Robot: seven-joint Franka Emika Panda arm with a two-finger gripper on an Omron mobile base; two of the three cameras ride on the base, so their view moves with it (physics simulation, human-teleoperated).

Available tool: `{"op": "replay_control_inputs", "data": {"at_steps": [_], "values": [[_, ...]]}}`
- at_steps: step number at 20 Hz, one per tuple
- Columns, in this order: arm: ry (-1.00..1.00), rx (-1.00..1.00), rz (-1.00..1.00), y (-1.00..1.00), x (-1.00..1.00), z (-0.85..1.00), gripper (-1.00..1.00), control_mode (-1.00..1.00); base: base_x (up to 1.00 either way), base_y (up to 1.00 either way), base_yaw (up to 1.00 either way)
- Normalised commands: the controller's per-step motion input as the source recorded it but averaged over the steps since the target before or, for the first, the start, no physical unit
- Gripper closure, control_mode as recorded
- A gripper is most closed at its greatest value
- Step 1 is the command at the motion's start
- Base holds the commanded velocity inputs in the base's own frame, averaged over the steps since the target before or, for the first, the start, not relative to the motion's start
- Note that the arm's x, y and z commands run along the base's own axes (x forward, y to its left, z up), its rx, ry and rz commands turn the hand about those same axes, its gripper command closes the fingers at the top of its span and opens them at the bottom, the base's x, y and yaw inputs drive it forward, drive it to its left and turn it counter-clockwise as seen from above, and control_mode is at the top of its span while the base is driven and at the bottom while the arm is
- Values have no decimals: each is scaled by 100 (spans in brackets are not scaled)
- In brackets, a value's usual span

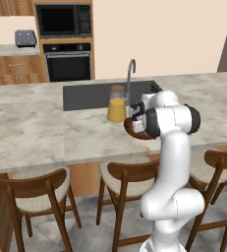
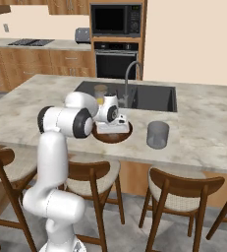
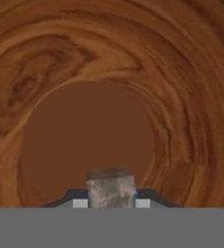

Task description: There are two ice cubes in the ice bowl. Place both ice cubes in the glass cup.

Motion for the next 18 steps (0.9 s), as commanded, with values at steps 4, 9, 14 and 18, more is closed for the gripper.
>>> {"op": "replay_control_inputs", "data": {"at_steps": [4, 9, 14, 18], "values": [[-3, 4, -7, 0, -49, 41, 100, -100, 0, 0, 0], [-17, 3, -6, 1, -14, 100, 100, -100, 0, 0, 0], [-8, 0, -7, -2, -10, 100, 100, -100, 0, 0, 0], [2, 0, -13, -33, -13, 62, 100, -100, 0, 0, 0]]}}
